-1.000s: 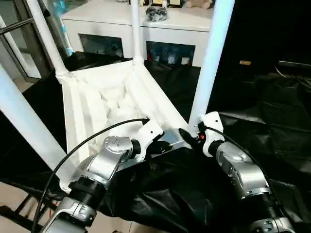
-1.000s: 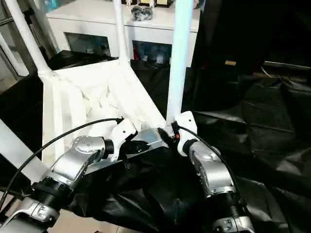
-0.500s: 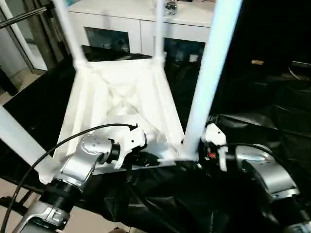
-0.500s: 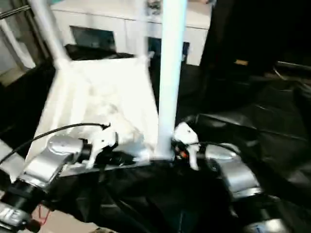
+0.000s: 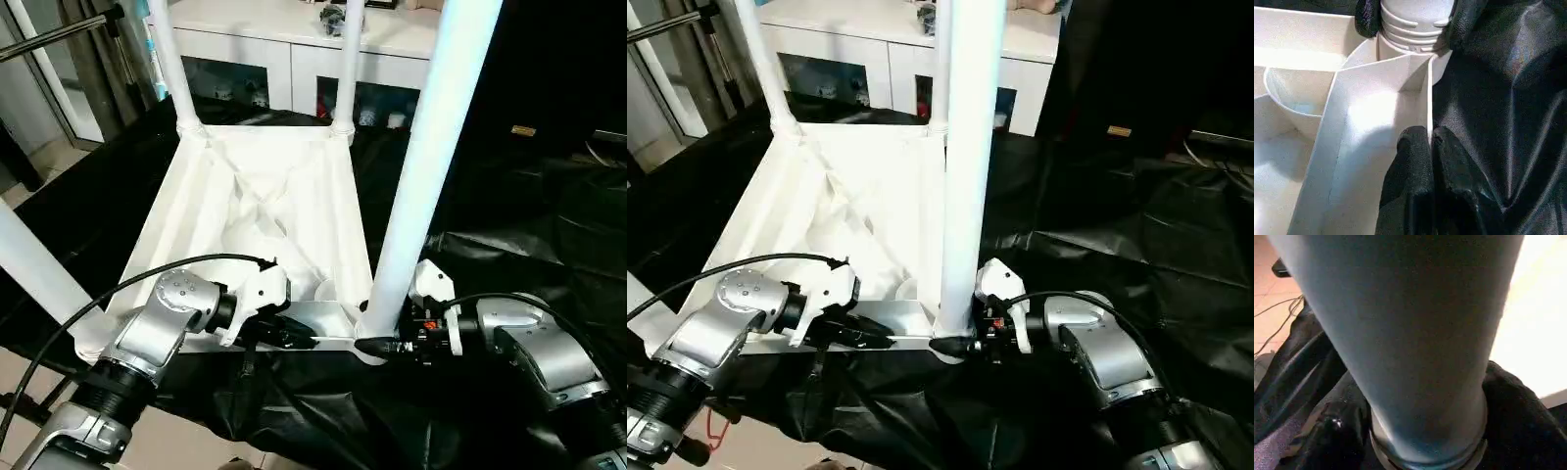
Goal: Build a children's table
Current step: Rotate leg to tighten
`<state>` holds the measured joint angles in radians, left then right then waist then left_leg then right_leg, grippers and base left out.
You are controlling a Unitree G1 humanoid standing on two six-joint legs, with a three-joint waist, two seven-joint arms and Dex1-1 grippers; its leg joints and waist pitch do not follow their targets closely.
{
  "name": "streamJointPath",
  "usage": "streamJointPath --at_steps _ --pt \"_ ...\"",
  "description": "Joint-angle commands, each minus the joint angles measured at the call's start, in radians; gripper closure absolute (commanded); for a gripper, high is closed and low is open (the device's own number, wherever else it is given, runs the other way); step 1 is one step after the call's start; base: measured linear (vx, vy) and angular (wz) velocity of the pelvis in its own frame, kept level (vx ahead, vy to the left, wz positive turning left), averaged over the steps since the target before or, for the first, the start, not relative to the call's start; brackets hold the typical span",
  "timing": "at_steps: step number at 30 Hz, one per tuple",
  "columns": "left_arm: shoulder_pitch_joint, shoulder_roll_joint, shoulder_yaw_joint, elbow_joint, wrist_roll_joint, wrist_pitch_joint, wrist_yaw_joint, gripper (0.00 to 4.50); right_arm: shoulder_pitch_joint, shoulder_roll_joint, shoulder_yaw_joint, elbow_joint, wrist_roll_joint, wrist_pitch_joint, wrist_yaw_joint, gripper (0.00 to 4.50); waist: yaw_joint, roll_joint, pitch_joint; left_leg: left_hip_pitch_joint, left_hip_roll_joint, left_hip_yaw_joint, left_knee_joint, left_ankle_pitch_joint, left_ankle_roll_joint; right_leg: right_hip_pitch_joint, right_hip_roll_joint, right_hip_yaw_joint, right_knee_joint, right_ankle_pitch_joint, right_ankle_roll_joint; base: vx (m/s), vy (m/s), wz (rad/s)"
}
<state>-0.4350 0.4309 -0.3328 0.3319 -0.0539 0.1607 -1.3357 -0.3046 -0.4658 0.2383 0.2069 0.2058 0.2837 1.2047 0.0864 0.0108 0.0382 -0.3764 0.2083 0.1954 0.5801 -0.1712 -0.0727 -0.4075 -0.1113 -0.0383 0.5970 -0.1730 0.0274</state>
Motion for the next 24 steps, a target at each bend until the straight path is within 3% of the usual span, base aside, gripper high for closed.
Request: streamJointPath --at_steps 1,3,5,7,9,14,15,17,18,19,21,23,24 --pt "-0.008 -0.024 -0.018 -0.001 -0.009 -0.005 0.029 4.50 0.017 0.022 0.026 -0.027 0.029 0.019 0.012 1.72 -0.003 -0.011 -0.060 0.015 0.015 -0.001 -0.065 -0.229 0.042 0.041 -0.015 0.020 -0.058 -0.181 -0.227 0.000 0.000 0.00" --pt "-0.011 -0.038 -0.014 0.005 0.003 0.001 0.063 4.50 0.025 0.033 0.019 -0.028 0.034 0.025 -0.006 1.75 0.000 -0.011 -0.059 0.018 0.017 0.001 -0.065 -0.239 0.043 0.038 -0.015 0.021 -0.060 -0.187 -0.231 0.000 0.000 0.00" --pt "-0.031 -0.100 0.005 0.031 0.033 0.033 0.190 4.50 0.034 0.093 0.002 0.009 -0.008 0.012 -0.139 1.77 -0.002 -0.008 -0.052 0.021 0.017 0.002 -0.070 -0.284 0.030 0.032 -0.014 0.022 -0.069 -0.241 -0.226 0.000 0.000 0.00" --pt "-0.040 -0.135 0.012 0.036 0.046 0.054 0.251 4.50 0.029 0.137 -0.013 0.048 -0.050 -0.009 -0.249 1.78 -0.007 -0.012 -0.048 0.022 0.013 -0.004 -0.076 -0.343 0.001 0.035 -0.019 0.020 -0.080 -0.368 -0.190 0.000 0.000 0.00" --pt "-0.042 -0.149 0.013 0.037 0.049 0.064 0.272 4.50 0.026 0.154 -0.020 0.062 -0.059 -0.005 -0.288 1.78 -0.013 -0.014 -0.046 0.023 0.009 -0.012 -0.079 -0.385 -0.020 0.032 -0.021 0.017 -0.093 -0.489 -0.132 0.000 0.000 0.00" --pt "-0.068 -0.294 -0.004 0.052 0.078 0.131 0.426 4.50 -0.028 0.332 -0.046 0.193 -0.133 0.041 -0.607 1.78 -0.043 -0.014 -0.040 0.025 0.003 -0.020 -0.080 -0.444 -0.040 0.018 -0.019 0.006 -0.113 -0.618 -0.083 0.000 0.000 0.00" --pt "-0.069 -0.297 -0.005 0.053 0.079 0.132 0.428 4.50 -0.029 0.334 -0.046 0.194 -0.136 0.043 -0.612 1.78 -0.047 -0.015 -0.042 0.024 0.001 -0.025 -0.080 -0.456 -0.041 0.022 -0.020 0.001 -0.118 -0.645 -0.066 0.000 0.000 0.00" --pt "-0.074 -0.332 -0.022 0.070 0.100 0.129 0.459 4.50 -0.049 0.378 -0.022 0.221 -0.190 0.032 -0.689 1.78 -0.052 -0.010 -0.041 0.030 0.000 -0.029 -0.083 -0.478 -0.039 0.019 -0.018 -0.004 -0.127 -0.645 -0.059 0.000 0.000 0.00" --pt "-0.074 -0.337 -0.029 0.071 0.103 0.127 0.460 4.50 -0.052 0.380 -0.004 0.225 -0.210 0.015 -0.698 1.78 -0.054 0.002 -0.040 0.035 -0.001 -0.033 -0.084 -0.510 -0.038 0.017 -0.018 -0.009 -0.134 -0.650 -0.058 0.000 0.000 0.00" --pt "-0.074 -0.339 -0.033 0.069 0.103 0.127 0.458 4.50 -0.053 0.380 0.004 0.226 -0.216 0.005 -0.696 1.43 -0.057 -0.002 -0.040 0.035 -0.001 -0.033 -0.084 -0.526 -0.037 0.016 -0.016 -0.011 -0.138 -0.652 -0.055 0.000 0.000 0.00" --pt "-0.069 -0.334 -0.035 0.057 0.097 0.129 0.442 4.50 -0.050 0.374 -0.006 0.205 -0.193 0.014 -0.665 1.22 -0.064 0.001 -0.039 0.036 -0.002 -0.040 -0.087 -0.560 -0.028 0.021 -0.015 -0.021 -0.142 -0.647 -0.052 0.000 0.000 0.00" --pt "-0.063 -0.319 -0.033 0.043 0.092 0.126 0.414 4.50 -0.049 0.357 -0.008 0.184 -0.184 0.007 -0.625 1.06 -0.066 0.008 -0.041 0.028 0.005 -0.045 -0.098 -0.566 -0.027 0.034 -0.018 -0.022 -0.135 -0.585 -0.071 0.000 0.000 0.00" --pt "-0.061 -0.314 -0.033 0.038 0.090 0.125 0.403 4.50 -0.049 0.348 -0.004 0.180 -0.188 -0.005 -0.610 1.03 -0.066 0.008 -0.041 0.031 0.007 -0.044 -0.099 -0.575 -0.028 0.033 -0.019 -0.021 -0.134 -0.556 -0.084 0.000 0.000 0.00"
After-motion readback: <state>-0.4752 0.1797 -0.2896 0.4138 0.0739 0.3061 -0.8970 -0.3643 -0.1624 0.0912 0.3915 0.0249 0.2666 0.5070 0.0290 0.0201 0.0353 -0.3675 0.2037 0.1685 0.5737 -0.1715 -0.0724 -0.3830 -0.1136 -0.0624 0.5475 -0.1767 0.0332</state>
